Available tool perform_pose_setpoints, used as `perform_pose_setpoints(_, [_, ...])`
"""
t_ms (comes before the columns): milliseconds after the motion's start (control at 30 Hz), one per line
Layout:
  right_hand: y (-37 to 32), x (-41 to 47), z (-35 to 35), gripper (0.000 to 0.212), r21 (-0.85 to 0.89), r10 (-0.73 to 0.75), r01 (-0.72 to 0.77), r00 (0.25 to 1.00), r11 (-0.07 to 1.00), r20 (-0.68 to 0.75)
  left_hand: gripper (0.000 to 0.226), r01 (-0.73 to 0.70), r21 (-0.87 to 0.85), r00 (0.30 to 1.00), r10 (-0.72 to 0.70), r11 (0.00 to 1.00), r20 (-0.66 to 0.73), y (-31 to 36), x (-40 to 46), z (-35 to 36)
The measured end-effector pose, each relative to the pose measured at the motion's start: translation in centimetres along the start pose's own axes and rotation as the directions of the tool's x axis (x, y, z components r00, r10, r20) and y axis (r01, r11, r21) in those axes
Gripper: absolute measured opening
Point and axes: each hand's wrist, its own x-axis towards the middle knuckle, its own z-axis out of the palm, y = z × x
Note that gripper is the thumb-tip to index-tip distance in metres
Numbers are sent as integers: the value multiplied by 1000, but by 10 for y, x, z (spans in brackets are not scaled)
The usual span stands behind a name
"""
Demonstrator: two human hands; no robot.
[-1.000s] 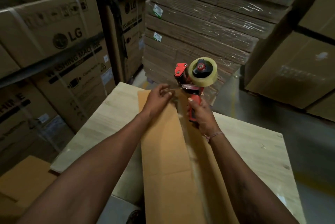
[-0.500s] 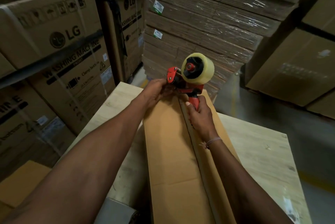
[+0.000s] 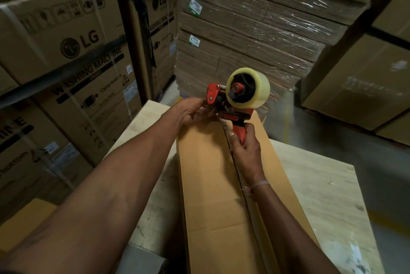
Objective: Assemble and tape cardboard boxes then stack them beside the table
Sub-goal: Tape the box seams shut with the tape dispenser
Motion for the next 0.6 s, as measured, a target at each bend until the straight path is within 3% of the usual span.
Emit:
perform_pose_setpoints(300, [1, -3, 4, 24, -19, -34, 34, 999, 999, -39, 24, 67, -5, 998, -67, 998, 4, 3, 5, -3])
perform_pose_setpoints(433, [2, -4, 3, 24, -26, -25, 24, 999, 999, -44, 8, 51, -50, 999, -52, 997, -3, 3, 1, -2])
perform_pose_setpoints(600, [2, -6, 2, 21, -34, -31, 29, 998, 999, -54, 30, 27, -48, 998, -25, 998, 49, 8, -2, -1])
